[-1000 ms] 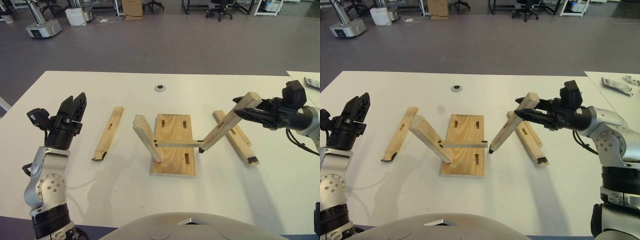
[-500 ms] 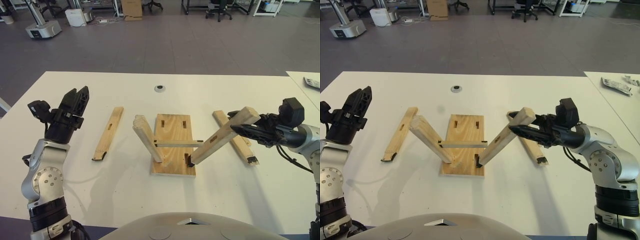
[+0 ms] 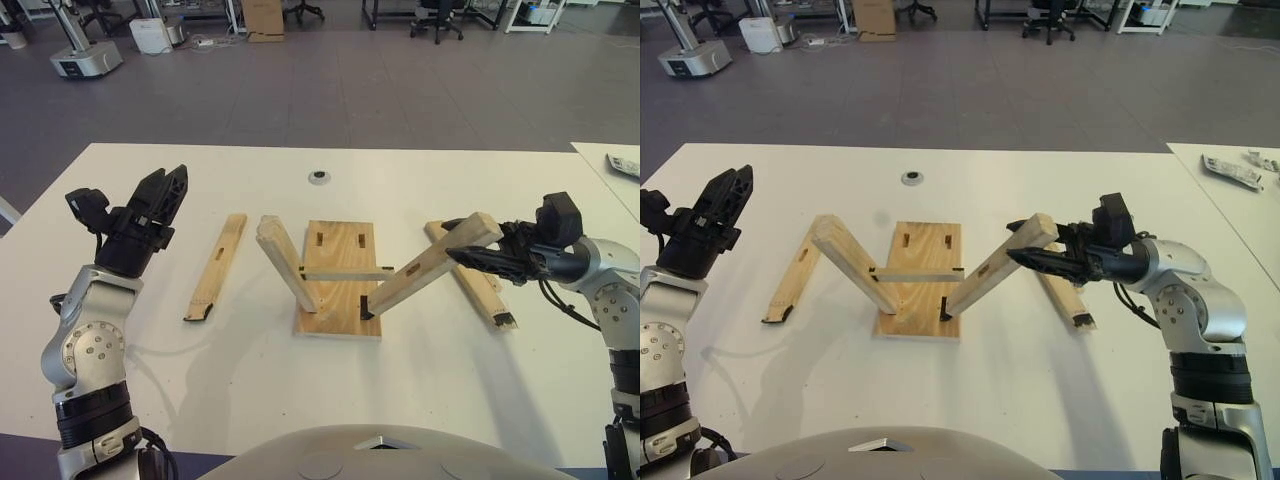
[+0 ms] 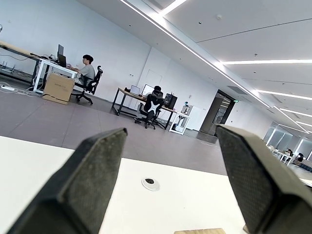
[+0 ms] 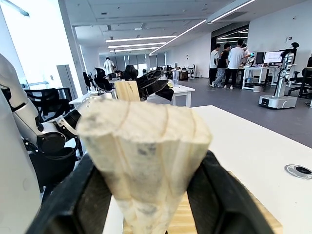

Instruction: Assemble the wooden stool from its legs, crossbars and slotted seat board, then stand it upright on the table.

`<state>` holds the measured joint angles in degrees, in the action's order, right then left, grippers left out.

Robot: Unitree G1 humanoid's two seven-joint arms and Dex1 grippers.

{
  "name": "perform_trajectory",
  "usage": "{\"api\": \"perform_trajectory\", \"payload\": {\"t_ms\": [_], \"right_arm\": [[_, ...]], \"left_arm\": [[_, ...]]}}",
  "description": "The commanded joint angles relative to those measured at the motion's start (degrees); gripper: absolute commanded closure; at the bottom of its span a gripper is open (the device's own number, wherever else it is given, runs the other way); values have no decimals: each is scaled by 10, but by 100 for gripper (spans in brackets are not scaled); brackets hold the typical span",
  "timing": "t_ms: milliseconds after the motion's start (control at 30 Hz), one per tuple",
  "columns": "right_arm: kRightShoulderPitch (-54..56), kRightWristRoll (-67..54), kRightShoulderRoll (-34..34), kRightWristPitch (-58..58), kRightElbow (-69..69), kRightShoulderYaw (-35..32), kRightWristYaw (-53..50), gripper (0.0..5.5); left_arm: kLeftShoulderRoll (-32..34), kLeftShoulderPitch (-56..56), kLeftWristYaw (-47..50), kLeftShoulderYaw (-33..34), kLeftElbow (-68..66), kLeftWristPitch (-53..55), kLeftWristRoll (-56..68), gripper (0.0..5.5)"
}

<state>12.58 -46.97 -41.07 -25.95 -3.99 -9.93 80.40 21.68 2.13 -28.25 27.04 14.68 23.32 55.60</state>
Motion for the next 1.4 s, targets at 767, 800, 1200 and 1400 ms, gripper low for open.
{"api": "perform_trajectory", "payload": {"t_ms": [767,800,1200,1400], "right_arm": [[152,139,-8,57,75,113,44,343],[154,141,-10,57,78,116,47,343],[253,221,0,25,146,229,56,343],[273,254,5,22,156,272,54,343]], "left_arm": [[-168,-129,88,-230,166,-105,-196,212],[-178,-130,95,-246,172,-109,-206,212],[-187,-168,89,-260,136,-151,-223,212],[-186,-227,59,-258,88,-187,-230,212]]}}
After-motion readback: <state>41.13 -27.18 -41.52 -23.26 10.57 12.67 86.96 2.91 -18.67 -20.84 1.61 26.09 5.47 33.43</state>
